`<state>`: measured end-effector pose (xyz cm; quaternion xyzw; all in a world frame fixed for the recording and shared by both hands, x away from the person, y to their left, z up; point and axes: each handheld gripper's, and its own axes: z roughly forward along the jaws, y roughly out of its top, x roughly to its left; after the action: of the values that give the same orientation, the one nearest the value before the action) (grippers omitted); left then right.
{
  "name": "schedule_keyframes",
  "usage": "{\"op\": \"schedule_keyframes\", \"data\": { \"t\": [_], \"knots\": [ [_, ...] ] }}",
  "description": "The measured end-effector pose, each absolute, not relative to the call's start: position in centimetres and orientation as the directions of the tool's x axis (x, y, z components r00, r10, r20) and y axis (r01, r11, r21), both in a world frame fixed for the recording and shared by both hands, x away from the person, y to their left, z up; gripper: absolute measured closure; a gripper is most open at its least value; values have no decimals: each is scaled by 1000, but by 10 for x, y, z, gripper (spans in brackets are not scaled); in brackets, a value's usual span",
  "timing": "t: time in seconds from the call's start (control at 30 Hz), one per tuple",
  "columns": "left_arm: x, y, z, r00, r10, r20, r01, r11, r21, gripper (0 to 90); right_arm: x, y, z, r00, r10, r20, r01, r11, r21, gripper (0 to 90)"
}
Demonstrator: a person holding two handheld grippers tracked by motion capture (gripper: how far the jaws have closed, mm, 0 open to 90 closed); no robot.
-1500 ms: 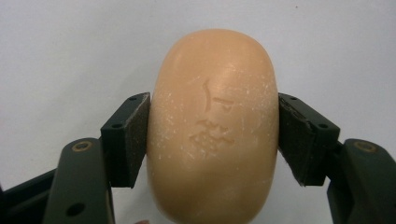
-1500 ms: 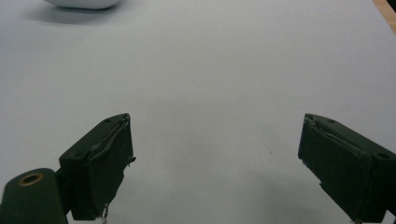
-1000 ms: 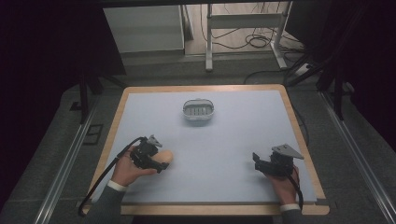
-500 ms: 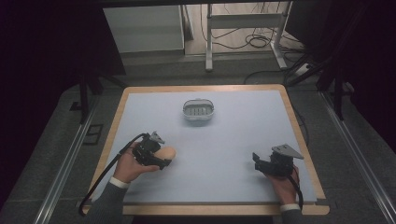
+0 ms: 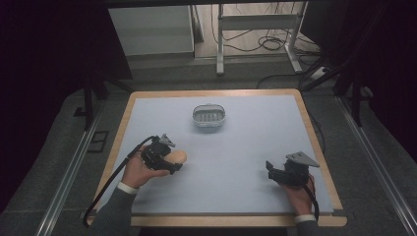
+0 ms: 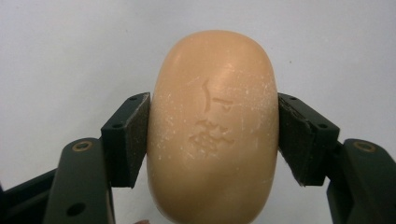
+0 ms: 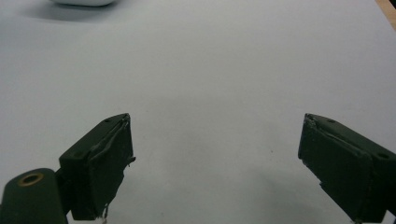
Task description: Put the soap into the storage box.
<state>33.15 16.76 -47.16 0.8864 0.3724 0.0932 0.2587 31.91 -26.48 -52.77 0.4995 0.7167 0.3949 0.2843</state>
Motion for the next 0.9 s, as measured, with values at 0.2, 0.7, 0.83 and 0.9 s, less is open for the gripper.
{"op": "schedule_keyframes", "data": {
  "t": [0.2, 0.7, 0.83, 0.9],
  "knots": [
    [336, 164, -468, 710, 703, -29, 606, -591, 532, 319, 319, -265, -528, -338, 941, -14, 488, 188, 852, 103],
    [346, 164, -458, 704, 710, -16, 599, -581, 550, 320, 319, -265, -528, -339, 941, -12, 489, 188, 852, 103],
    [347, 163, -456, 705, 709, -15, 598, -584, 549, 320, 319, -265, -528, -339, 941, -13, 490, 188, 851, 103],
    [348, 163, -456, 705, 709, -12, 598, -584, 549, 320, 319, -265, -528, -339, 941, -13, 489, 188, 852, 103]
  ]
}}
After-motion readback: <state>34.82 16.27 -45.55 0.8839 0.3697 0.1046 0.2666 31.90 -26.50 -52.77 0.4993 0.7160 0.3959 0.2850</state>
